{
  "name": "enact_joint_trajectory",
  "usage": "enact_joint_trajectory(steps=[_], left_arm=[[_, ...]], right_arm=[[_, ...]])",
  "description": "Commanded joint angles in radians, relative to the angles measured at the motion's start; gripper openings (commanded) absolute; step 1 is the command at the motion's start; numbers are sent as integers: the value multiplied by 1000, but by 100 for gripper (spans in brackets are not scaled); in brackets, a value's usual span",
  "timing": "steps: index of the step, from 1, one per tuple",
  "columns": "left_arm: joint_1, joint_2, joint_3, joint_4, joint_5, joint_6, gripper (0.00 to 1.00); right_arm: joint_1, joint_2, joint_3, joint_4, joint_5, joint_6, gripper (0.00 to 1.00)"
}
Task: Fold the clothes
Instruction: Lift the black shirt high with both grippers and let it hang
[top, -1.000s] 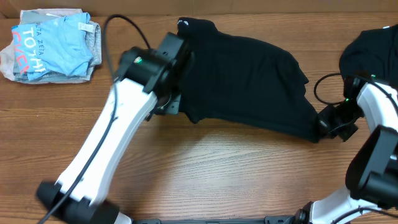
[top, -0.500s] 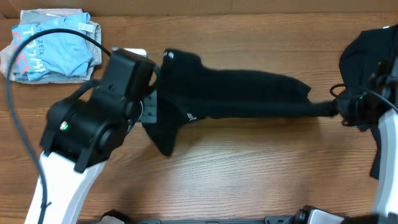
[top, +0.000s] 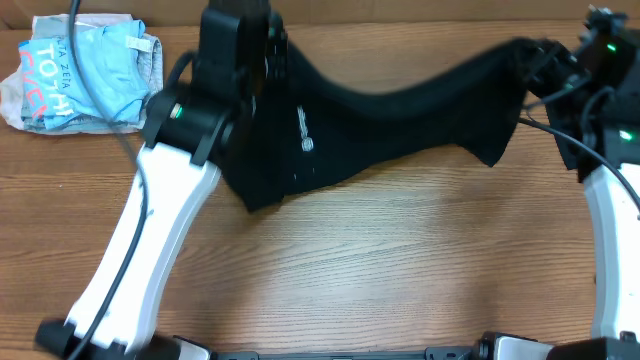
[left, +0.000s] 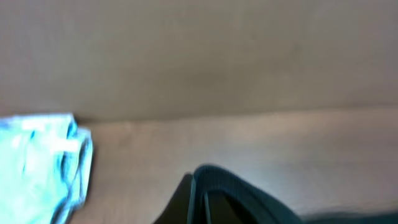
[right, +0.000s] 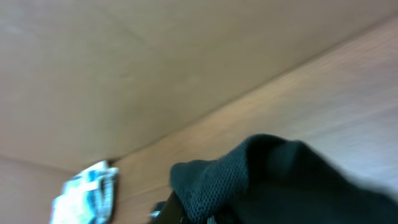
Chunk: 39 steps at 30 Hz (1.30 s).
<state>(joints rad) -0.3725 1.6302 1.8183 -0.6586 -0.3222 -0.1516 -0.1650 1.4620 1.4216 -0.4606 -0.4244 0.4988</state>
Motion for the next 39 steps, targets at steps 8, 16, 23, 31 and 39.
enact_joint_trajectory(steps=[8,16,23,31,39], left_arm=[[163,-5,536,7,53,261,4],[204,19,649,-268,180,235,4],[204,221,463,-459,264,161,4],[210,252,492,-562,102,91,4],[167,10,639,-613,106,92,4]], right_arm=[[-174,21,616,-172,-47,51,4],[-217,69,735,-452,-48,-63,4],[-129,277,697,-681,-40,-195,4],[-132,285,726,-787,104,-198,4],[-132,111,783,-822,136,-201,4]])
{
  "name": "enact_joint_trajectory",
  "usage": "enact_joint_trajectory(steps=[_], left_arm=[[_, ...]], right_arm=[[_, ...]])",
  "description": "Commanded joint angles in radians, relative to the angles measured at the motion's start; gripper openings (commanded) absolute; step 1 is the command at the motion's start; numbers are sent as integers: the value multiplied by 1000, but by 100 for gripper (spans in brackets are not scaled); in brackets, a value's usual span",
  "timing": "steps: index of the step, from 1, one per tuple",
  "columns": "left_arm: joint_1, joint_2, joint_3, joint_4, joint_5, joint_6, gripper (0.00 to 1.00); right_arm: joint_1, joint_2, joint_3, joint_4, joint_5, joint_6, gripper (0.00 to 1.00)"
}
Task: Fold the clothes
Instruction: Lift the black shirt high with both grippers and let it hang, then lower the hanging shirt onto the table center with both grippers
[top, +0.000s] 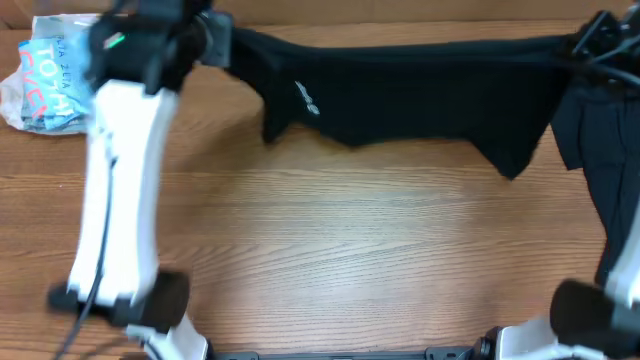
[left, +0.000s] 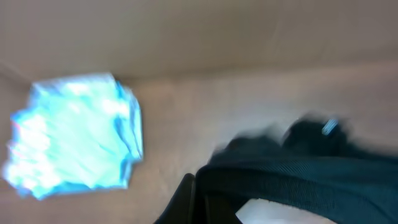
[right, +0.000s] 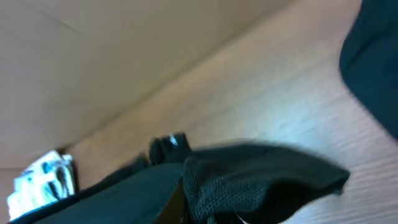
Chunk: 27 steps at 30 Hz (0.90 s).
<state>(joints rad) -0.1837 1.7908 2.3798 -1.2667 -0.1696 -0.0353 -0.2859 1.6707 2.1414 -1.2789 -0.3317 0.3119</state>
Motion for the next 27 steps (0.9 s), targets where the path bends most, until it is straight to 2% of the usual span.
enact_joint_trajectory(steps=[1,7,12,18,21,27], left_arm=[[-31,-175,82,-5,-43,-24,4],[-71,-258,83,1,-44,-19,4],[-30,-129,76,70,-43,-7,4],[36,126,76,329,-7,47,4],[64,240,77,506,22,63,4],[74,237,131,635,26,71,4]], right_arm=[[-11,-111,71,-10,43,-22,4],[-8,-142,95,-11,39,-11,4],[37,-55,95,97,39,-5,4],[121,111,95,346,43,0,4],[154,194,95,432,43,60,4],[174,236,106,513,24,89,5]])
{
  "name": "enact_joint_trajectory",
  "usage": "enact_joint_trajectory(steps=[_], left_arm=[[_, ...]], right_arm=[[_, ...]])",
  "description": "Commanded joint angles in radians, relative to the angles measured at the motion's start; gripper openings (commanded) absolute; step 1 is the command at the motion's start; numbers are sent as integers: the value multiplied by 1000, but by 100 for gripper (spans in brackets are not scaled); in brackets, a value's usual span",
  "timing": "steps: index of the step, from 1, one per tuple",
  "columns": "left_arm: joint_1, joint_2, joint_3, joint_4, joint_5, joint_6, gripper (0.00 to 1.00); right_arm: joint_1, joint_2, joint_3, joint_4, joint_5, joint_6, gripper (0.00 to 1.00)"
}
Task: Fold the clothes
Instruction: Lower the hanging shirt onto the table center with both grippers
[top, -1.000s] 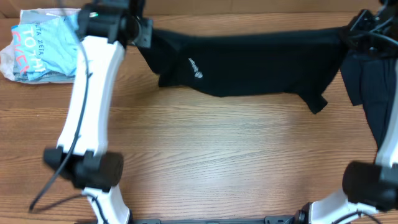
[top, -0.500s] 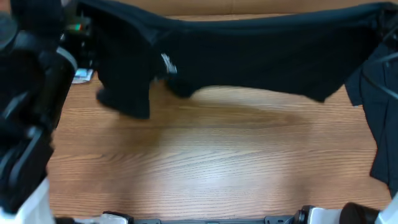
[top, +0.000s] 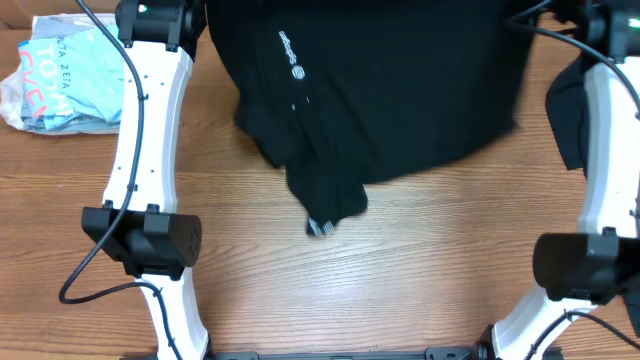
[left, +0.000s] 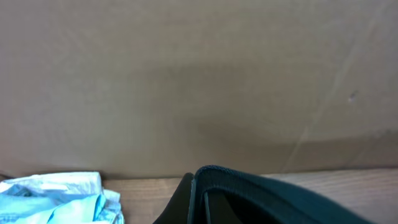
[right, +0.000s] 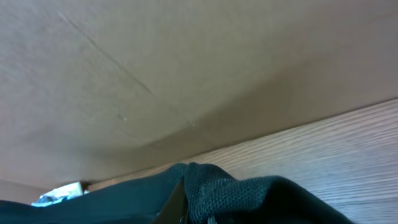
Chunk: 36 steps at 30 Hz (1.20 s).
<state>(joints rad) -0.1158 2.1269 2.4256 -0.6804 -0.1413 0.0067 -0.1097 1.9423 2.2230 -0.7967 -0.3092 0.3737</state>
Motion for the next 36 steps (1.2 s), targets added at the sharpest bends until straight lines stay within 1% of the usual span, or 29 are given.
enact_joint_trajectory(steps=[1,6,8,10,12,13,14,20,25,29,33,36], left_arm=[[6,-109,120,47,-4,37,4],[5,-192,287,-45,-3,77,4],[5,-229,309,-94,-4,85,4],[5,-262,311,-174,-3,84,4],[5,-270,311,-292,4,83,4],[5,-258,300,-417,33,82,4],[5,-245,287,-471,50,75,4],[5,-101,172,-691,121,-3,4],[5,12,136,-874,116,-77,4],[2,0,136,-959,116,-108,4],[-19,-77,136,-1009,117,-143,4],[-42,-135,135,-1009,188,-148,4]], right_arm=[[-5,-40,43,31,1,27,5],[-28,-58,213,-55,-6,22,5],[-31,-58,268,-104,-5,3,5],[-31,-58,286,-153,5,-11,5],[-22,-53,282,-222,38,-23,4],[-6,-40,264,-285,63,-45,5],[2,-30,249,-312,69,-46,4],[48,60,150,-460,74,-73,4],[71,89,54,-580,78,-100,4],[69,85,47,-731,128,-113,4],[68,74,47,-842,214,-104,4],[68,70,47,-898,224,-105,4]])
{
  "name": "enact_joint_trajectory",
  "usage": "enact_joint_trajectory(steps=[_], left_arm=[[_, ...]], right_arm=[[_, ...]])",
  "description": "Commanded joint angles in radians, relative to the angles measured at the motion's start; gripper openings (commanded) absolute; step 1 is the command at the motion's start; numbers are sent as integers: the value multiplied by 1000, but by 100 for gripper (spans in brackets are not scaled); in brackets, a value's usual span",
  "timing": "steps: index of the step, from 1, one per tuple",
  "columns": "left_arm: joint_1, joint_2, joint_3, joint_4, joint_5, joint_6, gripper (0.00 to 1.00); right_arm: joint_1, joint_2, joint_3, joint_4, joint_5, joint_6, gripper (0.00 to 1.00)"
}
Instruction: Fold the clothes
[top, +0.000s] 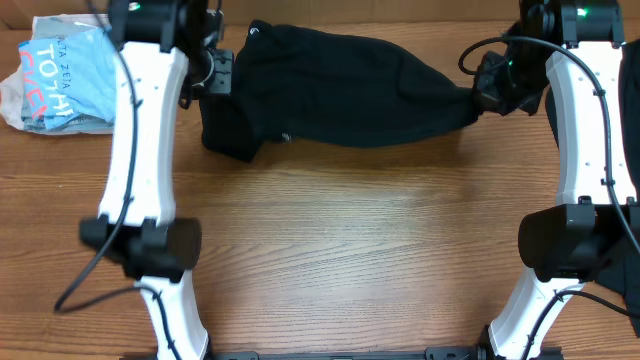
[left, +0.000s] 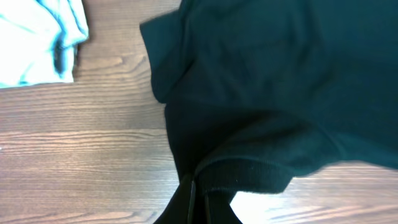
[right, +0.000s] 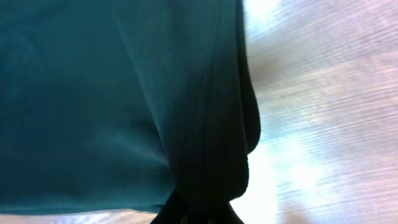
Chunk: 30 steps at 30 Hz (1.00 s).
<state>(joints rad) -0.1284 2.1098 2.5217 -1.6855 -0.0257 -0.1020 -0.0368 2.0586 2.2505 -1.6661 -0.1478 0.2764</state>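
Note:
A black garment (top: 340, 85) lies doubled over across the far part of the wooden table (top: 350, 250). My left gripper (top: 220, 72) is shut on its left end, where a ribbed hem (left: 242, 177) shows between the fingers. My right gripper (top: 492, 90) is shut on its right end, with black mesh cloth (right: 208, 168) bunched in the jaws. Both grippers sit low, near the tabletop.
A folded light blue shirt with red lettering (top: 65, 70) lies at the far left corner, its edge showing as the blue shirt (left: 37, 37) in the left wrist view. More dark cloth hangs at the right edge (top: 630, 95). A brown wall runs behind the table.
The garment hung spread out high between both grippers with a sleeve dangling toward the table. Now both grippers are lower and the garment lies folded over on the far tabletop.
First the black garment sagged between the two grippers, which held its ends close together. Then it was stretched taut across the back of the table. Then it was raised high and hanging open. Now it rests doubled on the table, both ends still gripped.

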Motion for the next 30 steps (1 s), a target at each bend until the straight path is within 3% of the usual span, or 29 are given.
enact_joint_trajectory(steps=[1,9,22,30], left_arm=[[-41,-134,39,-4,84,-33,4],[-135,-264,-7,-4,40,-37,4],[-140,-566,-556,-4,0,-138,4],[-141,-568,-690,-4,66,-149,4]], right_arm=[[-4,-51,13,-28,62,-8,4],[-5,-151,-77,-28,127,27,4],[0,-461,-451,-28,166,90,4],[22,-466,-600,4,120,80,4]])
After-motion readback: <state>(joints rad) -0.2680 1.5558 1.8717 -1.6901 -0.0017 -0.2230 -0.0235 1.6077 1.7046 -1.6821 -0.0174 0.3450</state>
